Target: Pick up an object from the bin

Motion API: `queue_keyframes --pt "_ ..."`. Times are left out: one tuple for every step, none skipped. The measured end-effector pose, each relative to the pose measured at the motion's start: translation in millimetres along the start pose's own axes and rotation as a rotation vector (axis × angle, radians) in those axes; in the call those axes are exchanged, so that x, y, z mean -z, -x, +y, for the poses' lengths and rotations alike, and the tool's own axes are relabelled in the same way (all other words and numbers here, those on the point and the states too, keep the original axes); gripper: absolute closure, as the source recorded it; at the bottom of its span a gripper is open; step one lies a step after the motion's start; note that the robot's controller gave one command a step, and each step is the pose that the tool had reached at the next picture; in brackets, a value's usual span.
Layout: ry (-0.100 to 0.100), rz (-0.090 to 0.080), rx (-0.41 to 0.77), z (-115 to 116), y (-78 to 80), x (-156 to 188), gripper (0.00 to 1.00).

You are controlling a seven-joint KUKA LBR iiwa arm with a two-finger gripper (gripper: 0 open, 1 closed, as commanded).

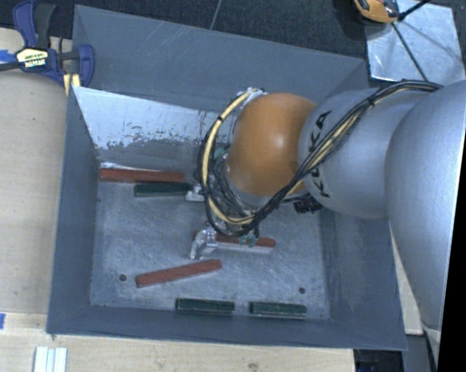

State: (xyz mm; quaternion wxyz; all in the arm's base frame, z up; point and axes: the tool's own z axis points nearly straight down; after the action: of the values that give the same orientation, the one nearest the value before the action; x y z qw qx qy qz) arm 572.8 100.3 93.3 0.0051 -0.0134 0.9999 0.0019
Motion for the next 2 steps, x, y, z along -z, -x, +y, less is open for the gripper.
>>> queue_keyframes --pt "-0.003 0.012 0.009 -21.2 5.4 -12.7 0.0" --pt "-0.003 0.007 0.0 -30.1 3.5 -6.6 0.0"
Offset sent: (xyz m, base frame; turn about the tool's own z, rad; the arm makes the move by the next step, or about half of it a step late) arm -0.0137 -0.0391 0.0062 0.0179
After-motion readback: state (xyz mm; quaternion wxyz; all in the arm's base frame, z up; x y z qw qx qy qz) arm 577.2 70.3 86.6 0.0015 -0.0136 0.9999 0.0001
